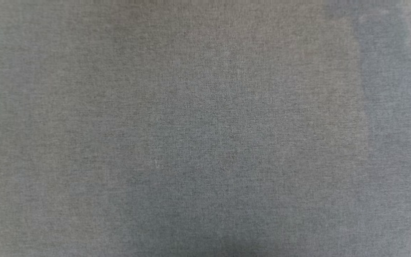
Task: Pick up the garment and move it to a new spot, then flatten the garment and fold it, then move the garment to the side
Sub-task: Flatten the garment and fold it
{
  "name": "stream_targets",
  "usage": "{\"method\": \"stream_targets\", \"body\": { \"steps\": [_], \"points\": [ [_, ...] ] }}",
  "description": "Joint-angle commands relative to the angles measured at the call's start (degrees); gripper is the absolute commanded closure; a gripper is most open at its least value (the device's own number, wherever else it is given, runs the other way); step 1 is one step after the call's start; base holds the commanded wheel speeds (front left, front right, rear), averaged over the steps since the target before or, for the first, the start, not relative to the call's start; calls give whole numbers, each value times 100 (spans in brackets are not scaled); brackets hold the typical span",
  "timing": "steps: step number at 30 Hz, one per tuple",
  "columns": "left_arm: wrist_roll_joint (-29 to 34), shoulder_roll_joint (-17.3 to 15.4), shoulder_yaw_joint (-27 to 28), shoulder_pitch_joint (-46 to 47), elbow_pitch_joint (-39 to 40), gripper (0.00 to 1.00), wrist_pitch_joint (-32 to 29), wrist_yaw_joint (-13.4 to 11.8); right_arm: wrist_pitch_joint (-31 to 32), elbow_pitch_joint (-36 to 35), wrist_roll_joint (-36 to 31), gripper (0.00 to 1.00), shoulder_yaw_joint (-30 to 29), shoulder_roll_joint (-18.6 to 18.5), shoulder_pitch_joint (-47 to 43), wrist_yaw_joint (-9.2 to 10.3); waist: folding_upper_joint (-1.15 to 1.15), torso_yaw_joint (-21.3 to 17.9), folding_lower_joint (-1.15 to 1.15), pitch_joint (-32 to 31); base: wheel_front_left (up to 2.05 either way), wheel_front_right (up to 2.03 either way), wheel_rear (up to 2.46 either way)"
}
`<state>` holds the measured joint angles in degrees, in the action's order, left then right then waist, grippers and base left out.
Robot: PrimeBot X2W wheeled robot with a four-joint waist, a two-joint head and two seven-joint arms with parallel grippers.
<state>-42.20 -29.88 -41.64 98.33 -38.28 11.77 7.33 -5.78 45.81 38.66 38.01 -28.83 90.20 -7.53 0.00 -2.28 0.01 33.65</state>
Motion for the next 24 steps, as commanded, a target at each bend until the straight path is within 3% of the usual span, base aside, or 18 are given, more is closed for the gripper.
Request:
{"method": "stream_targets", "body": {
  "steps": [1, 8, 15, 24],
  "points": [
    [-93, -212, -56, -715, 167, 100, 149, 10, -100, -162, 243, 100, 381, -52, -640, 4, 0, 29, -1, -502, 0, 0, 0],
    [-363, -526, -140, -2472, 869, 100, 251, -184, -150, -632, 672, 100, 1096, -281, -1800, 4, 0, 59, -1, -1139, 0, 0, 0],
    [-832, -1219, -144, -4751, 2148, 100, 266, -820, -154, -1248, 1087, 100, 1536, -753, -3127, 4, 0, 103, -1, -1788, 0, 0, 0],
    [-1512, -1706, -650, -7333, 3809, 100, 21, -1645, -115, -1843, 1569, 100, 1618, -1273, -4955, 4, 0, 204, -1, -2517, 0, 0, 0]
  ]
}}
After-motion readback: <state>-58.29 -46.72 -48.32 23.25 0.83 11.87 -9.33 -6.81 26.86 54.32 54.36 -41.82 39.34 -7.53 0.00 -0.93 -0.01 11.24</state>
